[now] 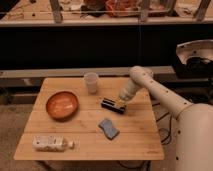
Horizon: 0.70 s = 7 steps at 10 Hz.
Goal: Push the eraser across the table
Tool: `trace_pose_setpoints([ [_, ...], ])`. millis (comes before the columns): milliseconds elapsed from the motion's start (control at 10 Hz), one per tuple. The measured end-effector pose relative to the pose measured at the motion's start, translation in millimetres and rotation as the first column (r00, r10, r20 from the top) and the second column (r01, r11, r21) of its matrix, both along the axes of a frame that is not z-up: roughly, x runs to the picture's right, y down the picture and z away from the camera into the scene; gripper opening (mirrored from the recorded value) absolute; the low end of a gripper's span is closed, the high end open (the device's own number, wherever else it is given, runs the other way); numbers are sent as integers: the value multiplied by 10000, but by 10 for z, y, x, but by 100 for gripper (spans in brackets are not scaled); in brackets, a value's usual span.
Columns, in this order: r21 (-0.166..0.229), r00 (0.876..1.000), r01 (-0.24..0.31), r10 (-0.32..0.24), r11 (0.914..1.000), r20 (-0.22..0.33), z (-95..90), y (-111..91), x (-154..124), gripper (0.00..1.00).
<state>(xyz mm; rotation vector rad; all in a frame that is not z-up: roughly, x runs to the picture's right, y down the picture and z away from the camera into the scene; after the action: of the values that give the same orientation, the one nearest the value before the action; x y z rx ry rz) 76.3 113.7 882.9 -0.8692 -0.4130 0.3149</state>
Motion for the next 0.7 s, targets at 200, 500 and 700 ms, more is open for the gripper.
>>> trace_pose_setpoints([
  [200, -85, 9999, -86, 86, 9999, -67, -5, 8, -7, 0],
  [500, -185, 9996, -221, 218, 9996, -154, -10, 8, -13, 0],
  [700, -273, 9991, -335, 328, 9991, -266, -10, 7, -14, 0],
])
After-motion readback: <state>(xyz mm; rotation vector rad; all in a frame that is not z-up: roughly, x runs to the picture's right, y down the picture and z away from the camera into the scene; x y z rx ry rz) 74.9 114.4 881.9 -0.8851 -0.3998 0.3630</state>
